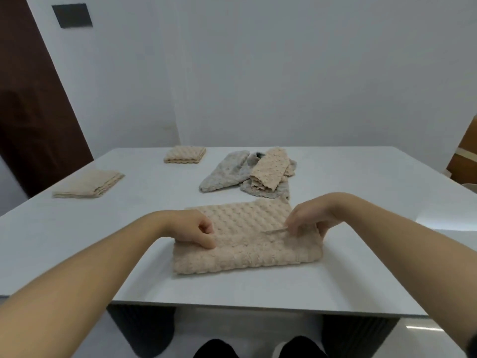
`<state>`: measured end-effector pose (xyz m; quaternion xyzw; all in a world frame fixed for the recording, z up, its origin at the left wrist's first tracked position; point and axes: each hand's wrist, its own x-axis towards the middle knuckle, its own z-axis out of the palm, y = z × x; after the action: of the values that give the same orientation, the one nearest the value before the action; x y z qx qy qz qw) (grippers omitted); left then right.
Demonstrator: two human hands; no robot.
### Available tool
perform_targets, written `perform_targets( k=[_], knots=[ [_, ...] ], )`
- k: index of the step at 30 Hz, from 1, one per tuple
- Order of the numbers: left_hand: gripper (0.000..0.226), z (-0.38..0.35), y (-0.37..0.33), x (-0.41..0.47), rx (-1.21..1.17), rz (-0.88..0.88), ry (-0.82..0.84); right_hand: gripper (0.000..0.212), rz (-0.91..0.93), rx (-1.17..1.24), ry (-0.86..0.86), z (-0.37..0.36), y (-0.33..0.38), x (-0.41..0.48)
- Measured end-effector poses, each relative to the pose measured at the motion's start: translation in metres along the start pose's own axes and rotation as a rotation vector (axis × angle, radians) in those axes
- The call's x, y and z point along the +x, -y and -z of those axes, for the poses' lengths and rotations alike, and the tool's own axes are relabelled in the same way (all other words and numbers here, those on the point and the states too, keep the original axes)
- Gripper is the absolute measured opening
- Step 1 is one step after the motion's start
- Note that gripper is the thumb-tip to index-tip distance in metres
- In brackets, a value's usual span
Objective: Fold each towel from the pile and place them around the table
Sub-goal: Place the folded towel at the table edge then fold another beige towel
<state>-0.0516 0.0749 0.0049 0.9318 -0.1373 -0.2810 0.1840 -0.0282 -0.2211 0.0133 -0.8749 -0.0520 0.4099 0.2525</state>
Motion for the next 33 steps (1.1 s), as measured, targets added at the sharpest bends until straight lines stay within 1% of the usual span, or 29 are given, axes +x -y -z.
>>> perform_targets(
  k=[2, 4, 6, 7, 8, 9, 10, 11, 12, 13, 14, 15, 17, 18, 20, 22, 27, 33],
  knots=[
    [0.039, 0.002, 0.001, 0.000, -0.142, 0.038, -0.012, 0.023, -0.033, 0.062, 0.114, 0.006, 0.002, -0.003],
    [0.044, 0.005, 0.001, -0.002, -0.300, 0.098, 0.022, 0.037, -0.057, 0.106, 0.219, 0.010, 0.003, -0.006],
    [0.048, 0.008, 0.002, -0.004, -0.368, 0.090, 0.057, 0.047, -0.054, 0.097, 0.264, 0.013, 0.003, -0.008],
    [0.046, 0.007, 0.003, -0.003, -0.373, 0.067, 0.043, 0.048, -0.045, 0.086, 0.244, 0.014, 0.003, -0.008],
    [0.041, 0.005, 0.003, 0.001, -0.361, 0.047, -0.025, 0.046, -0.019, 0.079, 0.169, 0.013, 0.004, -0.007],
    [0.033, 0.003, 0.003, 0.006, -0.318, 0.046, -0.156, 0.040, 0.033, 0.069, 0.026, 0.012, 0.005, -0.003],
    [0.027, 0.000, 0.002, 0.012, -0.219, 0.068, -0.328, 0.033, 0.106, 0.034, -0.164, 0.009, 0.006, 0.003],
    [0.023, -0.005, 0.002, 0.018, -0.072, 0.101, -0.509, 0.027, 0.171, -0.056, -0.375, 0.007, 0.005, 0.010],
    [0.022, -0.010, -0.001, 0.024, 0.079, 0.128, -0.640, 0.025, 0.222, -0.181, -0.571, 0.003, 0.004, 0.018],
    [0.026, -0.017, -0.004, 0.029, 0.184, 0.136, -0.691, 0.025, 0.269, -0.311, -0.716, -0.002, 0.003, 0.028],
    [0.033, -0.025, -0.006, 0.035, 0.238, 0.136, -0.678, 0.029, 0.314, -0.399, -0.791, -0.008, 0.003, 0.036],
    [0.041, -0.032, -0.008, 0.041, 0.249, 0.144, -0.619, 0.034, 0.356, -0.442, -0.801, -0.015, 0.004, 0.043],
    [0.058, -0.045, -0.011, 0.054, 0.216, 0.182, -0.483, 0.046, 0.387, -0.457, -0.727, -0.028, 0.006, 0.054],
    [0.067, -0.050, -0.011, 0.059, 0.213, 0.207, -0.433, 0.052, 0.358, -0.475, -0.685, -0.033, 0.006, 0.060],
    [0.074, -0.056, -0.007, 0.069, 0.235, 0.231, -0.416, 0.065, 0.238, -0.509, -0.639, -0.044, 0.002, 0.072],
    [0.075, -0.056, -0.002, 0.074, 0.243, 0.203, -0.443, 0.071, 0.148, -0.502, -0.652, -0.050, -0.001, 0.081],
    [0.072, -0.046, 0.007, 0.081, 0.270, 0.119, -0.453, 0.071, 0.043, -0.398, -0.749, -0.055, 0.000, 0.086],
    [0.072, -0.051, 0.008, 0.084, 0.259, 0.125, -0.497, 0.068, -0.040, -0.393, -0.800, -0.054, -0.004, 0.086]
  ],
)
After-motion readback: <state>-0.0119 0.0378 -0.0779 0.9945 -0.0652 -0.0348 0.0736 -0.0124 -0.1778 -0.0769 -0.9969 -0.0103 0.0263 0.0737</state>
